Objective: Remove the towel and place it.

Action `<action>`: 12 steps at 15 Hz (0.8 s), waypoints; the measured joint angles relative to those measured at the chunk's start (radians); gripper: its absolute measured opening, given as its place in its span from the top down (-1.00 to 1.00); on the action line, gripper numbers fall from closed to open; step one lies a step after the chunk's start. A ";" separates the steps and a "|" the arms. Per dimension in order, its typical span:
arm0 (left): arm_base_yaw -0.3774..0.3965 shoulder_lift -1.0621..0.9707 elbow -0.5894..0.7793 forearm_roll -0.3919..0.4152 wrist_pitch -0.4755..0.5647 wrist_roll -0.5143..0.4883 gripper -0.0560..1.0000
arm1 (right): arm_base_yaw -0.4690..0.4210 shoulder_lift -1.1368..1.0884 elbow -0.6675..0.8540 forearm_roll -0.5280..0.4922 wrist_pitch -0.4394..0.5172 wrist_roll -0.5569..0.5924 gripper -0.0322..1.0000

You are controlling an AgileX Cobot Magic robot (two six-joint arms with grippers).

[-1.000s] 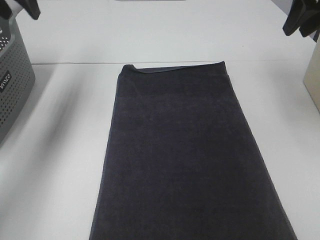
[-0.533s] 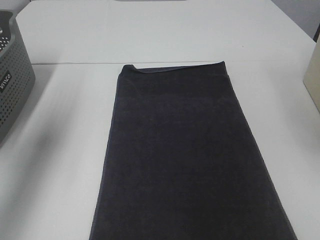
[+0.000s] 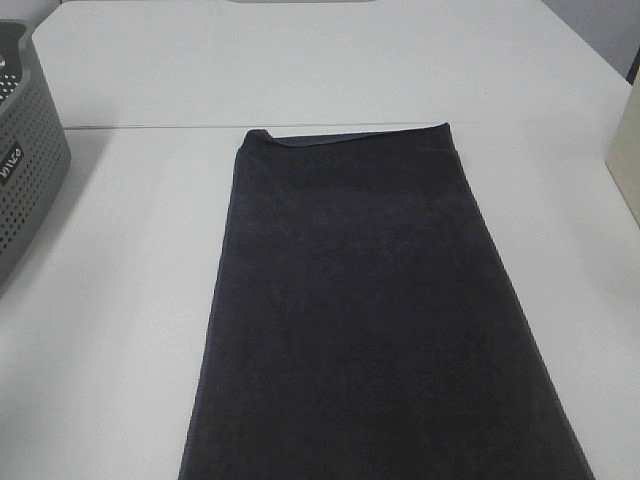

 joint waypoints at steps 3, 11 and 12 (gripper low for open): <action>0.000 -0.127 0.100 0.000 -0.050 0.000 -0.22 | 0.000 -0.134 0.130 -0.001 -0.005 0.000 0.17; 0.000 -0.328 0.186 -0.035 -0.171 0.000 -0.22 | 0.000 -0.432 0.203 -0.001 -0.044 0.004 0.17; 0.000 -0.346 0.191 -0.037 -0.183 0.000 -0.22 | 0.000 -0.473 0.203 -0.001 -0.044 0.004 0.17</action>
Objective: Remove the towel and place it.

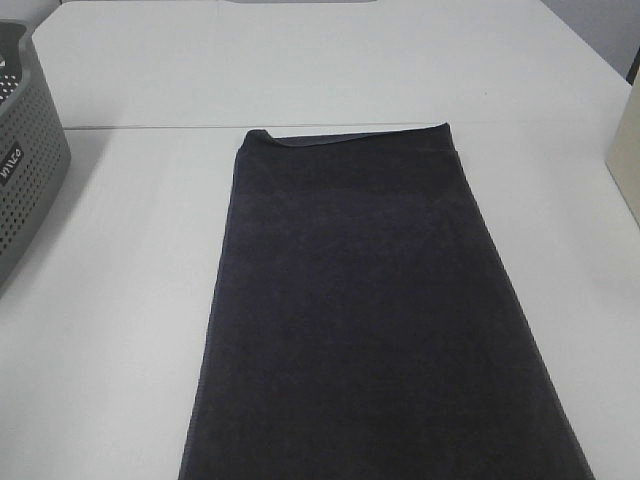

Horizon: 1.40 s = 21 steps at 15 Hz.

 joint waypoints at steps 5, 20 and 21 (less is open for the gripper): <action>0.000 -0.197 0.000 -0.001 -0.001 0.000 -0.22 | 0.000 -0.206 0.004 0.000 0.000 0.000 0.17; 0.000 -0.434 -0.036 0.078 0.270 0.017 -0.22 | 0.000 -0.347 0.006 0.002 0.001 -0.033 0.17; 0.000 -0.434 -0.036 0.054 0.270 0.046 -0.22 | 0.000 -0.347 0.006 0.002 0.001 -0.035 0.17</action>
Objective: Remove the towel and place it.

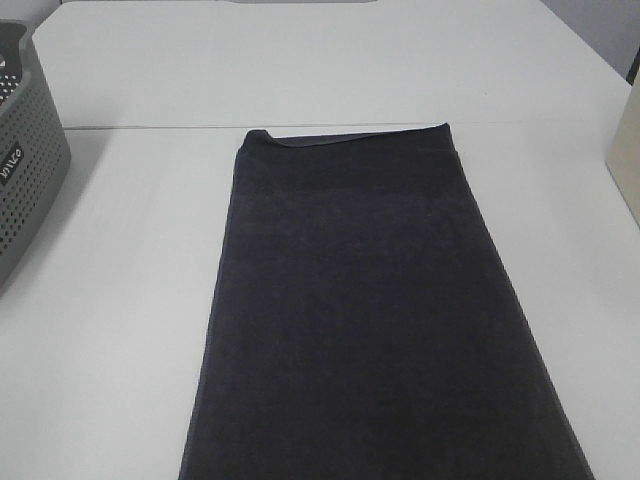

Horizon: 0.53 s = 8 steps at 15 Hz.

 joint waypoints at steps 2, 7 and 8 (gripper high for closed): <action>0.000 0.000 0.000 -0.011 0.000 0.015 -0.22 | 0.000 0.000 0.000 0.000 0.000 -0.002 0.17; 0.000 0.000 0.000 -0.011 0.000 0.017 -0.22 | 0.015 0.000 0.000 -0.001 0.000 -0.003 0.17; 0.000 0.000 0.000 -0.011 0.000 0.017 -0.22 | 0.038 0.000 0.000 -0.001 0.000 -0.003 0.17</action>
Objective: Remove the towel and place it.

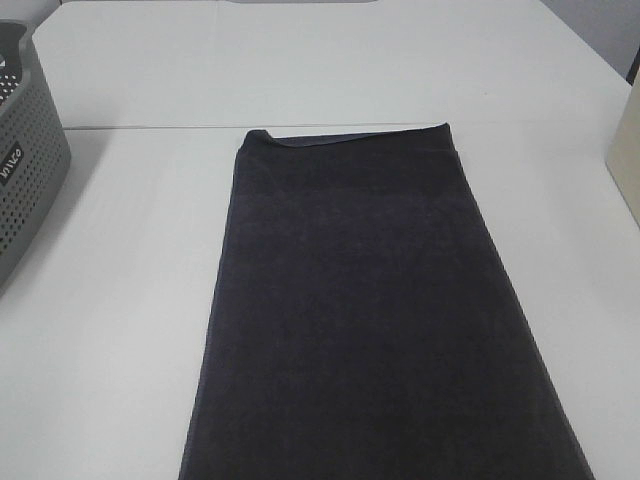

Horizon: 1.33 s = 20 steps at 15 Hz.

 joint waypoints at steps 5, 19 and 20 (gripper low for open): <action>0.043 0.000 0.000 -0.001 0.000 0.000 -0.22 | 0.039 0.000 0.000 -0.001 0.000 0.003 0.10; 0.101 -0.078 0.000 -0.001 0.000 0.000 -0.22 | 0.039 0.000 0.000 -0.001 0.000 0.004 0.07; 0.101 -0.079 0.000 -0.001 0.000 0.000 -0.22 | 0.039 0.000 0.000 -0.001 0.000 0.004 0.07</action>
